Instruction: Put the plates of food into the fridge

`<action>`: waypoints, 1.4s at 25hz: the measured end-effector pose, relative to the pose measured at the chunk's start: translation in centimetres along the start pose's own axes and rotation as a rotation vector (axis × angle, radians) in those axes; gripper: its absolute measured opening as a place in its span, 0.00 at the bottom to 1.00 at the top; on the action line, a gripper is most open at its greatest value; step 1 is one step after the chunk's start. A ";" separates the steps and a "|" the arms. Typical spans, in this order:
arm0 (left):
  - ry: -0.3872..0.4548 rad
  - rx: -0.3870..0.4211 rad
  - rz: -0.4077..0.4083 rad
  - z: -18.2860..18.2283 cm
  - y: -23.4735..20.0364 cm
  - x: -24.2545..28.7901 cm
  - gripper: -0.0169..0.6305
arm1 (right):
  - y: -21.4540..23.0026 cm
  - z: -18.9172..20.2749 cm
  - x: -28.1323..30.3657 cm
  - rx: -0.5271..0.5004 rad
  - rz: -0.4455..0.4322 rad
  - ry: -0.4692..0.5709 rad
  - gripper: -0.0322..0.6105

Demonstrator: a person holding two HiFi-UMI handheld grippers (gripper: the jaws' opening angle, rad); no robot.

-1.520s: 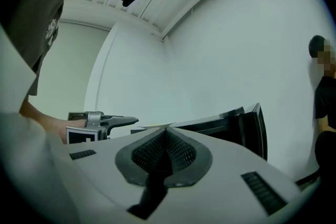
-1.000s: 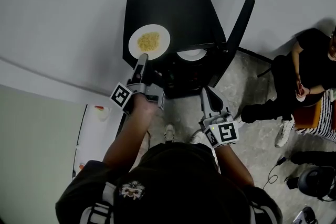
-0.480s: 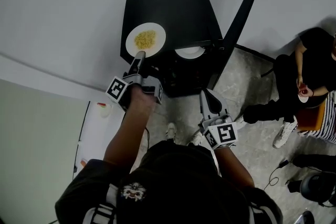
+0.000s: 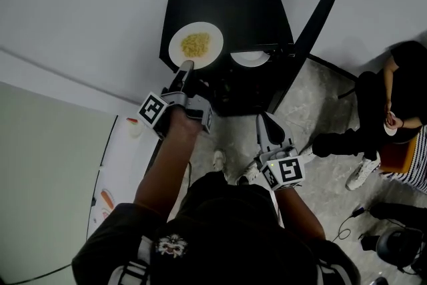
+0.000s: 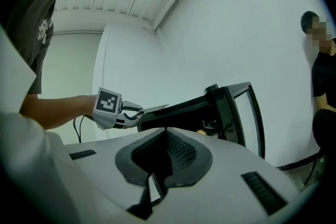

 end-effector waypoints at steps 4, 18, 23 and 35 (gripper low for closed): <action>-0.031 -0.002 0.029 0.6 -0.2 -1.9 0.10 | -0.7 0.3 0.0 -0.038 -0.010 -0.038 0.09; -0.100 -0.016 0.033 0.5 -1.4 -8.2 0.08 | -1.1 -2.8 1.7 -0.118 0.080 0.080 0.09; -0.143 0.005 0.007 0.8 -2.3 -9.0 0.08 | -1.8 -4.2 2.0 -0.146 0.098 0.105 0.09; -0.152 0.030 -0.027 1.6 -6.3 -9.2 0.08 | -1.8 -4.2 2.0 -0.182 0.079 0.065 0.09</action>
Point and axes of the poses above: the fingertips, and each gripper's own axes: x forward along the fingers, y to its right, z out of its underside, the point moved 7 cm from there along -x, backward along the fingers, and after that the axes turned 3 degrees about -y, right-handed, at the moved point
